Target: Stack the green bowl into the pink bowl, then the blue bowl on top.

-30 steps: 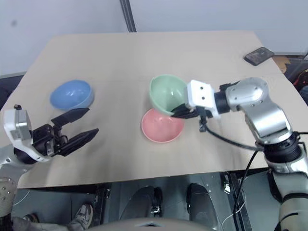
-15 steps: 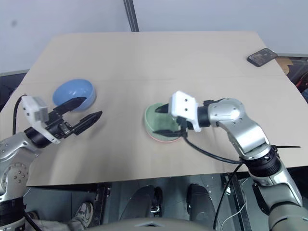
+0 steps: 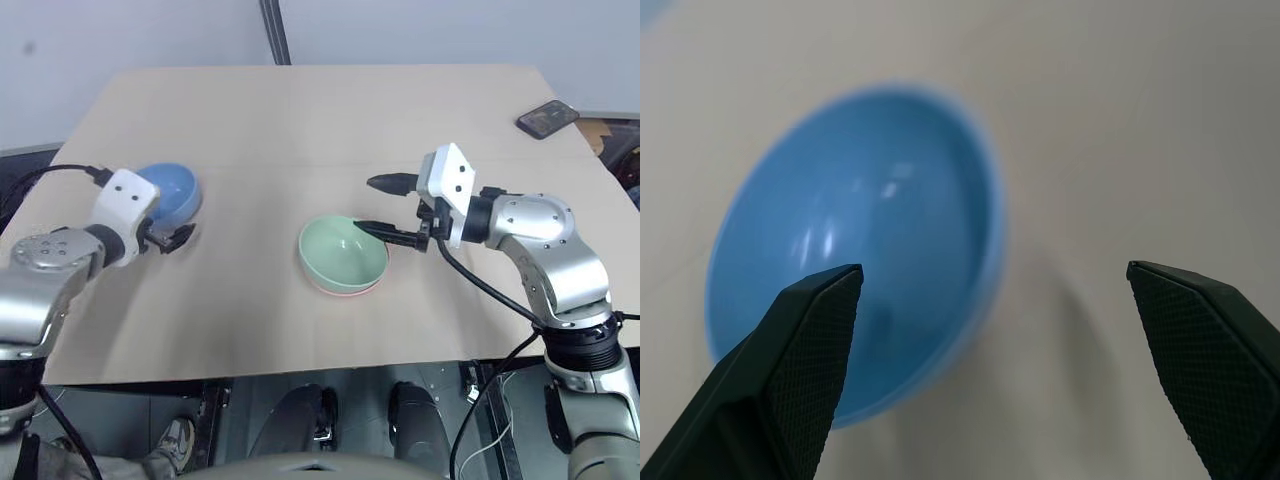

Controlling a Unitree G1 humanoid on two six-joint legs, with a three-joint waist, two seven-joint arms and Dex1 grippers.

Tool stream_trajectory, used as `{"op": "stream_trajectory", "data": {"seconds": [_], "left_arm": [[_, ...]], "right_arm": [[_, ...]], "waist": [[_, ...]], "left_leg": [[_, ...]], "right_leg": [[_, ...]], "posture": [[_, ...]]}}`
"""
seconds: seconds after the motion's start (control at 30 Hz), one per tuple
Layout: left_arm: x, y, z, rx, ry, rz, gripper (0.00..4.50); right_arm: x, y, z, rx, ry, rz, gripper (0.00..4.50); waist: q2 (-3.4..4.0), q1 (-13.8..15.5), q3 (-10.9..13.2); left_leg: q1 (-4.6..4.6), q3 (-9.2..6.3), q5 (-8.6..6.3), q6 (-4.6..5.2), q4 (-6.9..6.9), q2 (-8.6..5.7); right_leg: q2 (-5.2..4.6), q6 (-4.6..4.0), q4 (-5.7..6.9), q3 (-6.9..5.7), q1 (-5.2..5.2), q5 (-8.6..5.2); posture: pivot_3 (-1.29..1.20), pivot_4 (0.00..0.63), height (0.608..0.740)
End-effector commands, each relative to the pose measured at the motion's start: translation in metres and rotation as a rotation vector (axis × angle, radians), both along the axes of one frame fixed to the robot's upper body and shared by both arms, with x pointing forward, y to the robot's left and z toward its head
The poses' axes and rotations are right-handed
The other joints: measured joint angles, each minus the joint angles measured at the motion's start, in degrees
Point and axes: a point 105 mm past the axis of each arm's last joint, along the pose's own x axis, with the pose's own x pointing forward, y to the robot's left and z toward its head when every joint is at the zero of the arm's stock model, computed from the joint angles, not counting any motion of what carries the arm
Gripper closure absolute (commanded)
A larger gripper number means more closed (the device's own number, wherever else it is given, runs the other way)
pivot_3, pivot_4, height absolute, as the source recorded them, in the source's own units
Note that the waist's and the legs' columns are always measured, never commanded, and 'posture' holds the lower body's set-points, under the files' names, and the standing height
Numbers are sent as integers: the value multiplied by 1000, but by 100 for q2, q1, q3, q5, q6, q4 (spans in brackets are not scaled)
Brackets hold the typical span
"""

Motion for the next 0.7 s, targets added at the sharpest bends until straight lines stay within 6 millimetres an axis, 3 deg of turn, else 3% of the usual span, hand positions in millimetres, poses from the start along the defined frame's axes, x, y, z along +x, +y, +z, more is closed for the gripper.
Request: {"op": "stream_trajectory", "data": {"seconds": [0.03, 0.17, 0.3, 0.33, 0.43, 0.5, 0.7], "left_arm": [[11, 13, 4, 125, -17, 47, 0], [22, 11, 2, 158, -16, 37, 0], [27, 8, 1, 165, -21, 19, 1851], [27, 8, 0, 165, -20, 19, 2889], [28, 7, -1, 163, -18, 15, 3589], [28, 4, -1, 155, -19, 2, 4410], [24, -23, 12, 81, -83, -139, 4410]], "right_arm": [[1, 8, 16, 29, -82, 34, 1379], [5, 10, 20, 46, -103, 47, 1379], [6, 14, 28, 88, -124, 56, 1320], [6, 15, 30, 98, -129, 59, 1320], [4, 17, 32, 122, -128, 68, 1320], [4, 17, 32, 128, -118, 70, 1320], [6, 16, 31, 128, -109, 62, 1320]], "waist": [[-1, 13, 1], [-5, 36, 1], [-8, 23, 3], [-8, 22, 3], [-8, 22, 3], [-8, 21, 3], [-10, 26, 4]], "left_leg": [[0, 1, 0, 0, 0, -3], [1, 1, 0, 0, 1, -6], [-1, 1, 0, 0, 1, -4], [-1, 2, 0, 0, 1, -4], [0, 2, 1, 0, 1, -4], [1, 2, 1, 0, 2, -3], [-1, 2, 1, 0, 3, -2]], "right_leg": [[0, 0, 1, 0, 0, 0], [0, 1, 4, 0, 0, -1], [-3, 0, 3, 2, 0, 0], [-2, 0, 4, 2, -1, 0], [-2, 0, 7, 2, -1, 0], [-2, 0, 10, 3, -1, 0], [-5, 0, 13, 3, -3, 0]], "posture": [[0, 150, 740], [0, 150, 740], [0, 150, 740], [0, 150, 740], [0, 150, 740], [0, 150, 740], [0, 150, 740]]}}
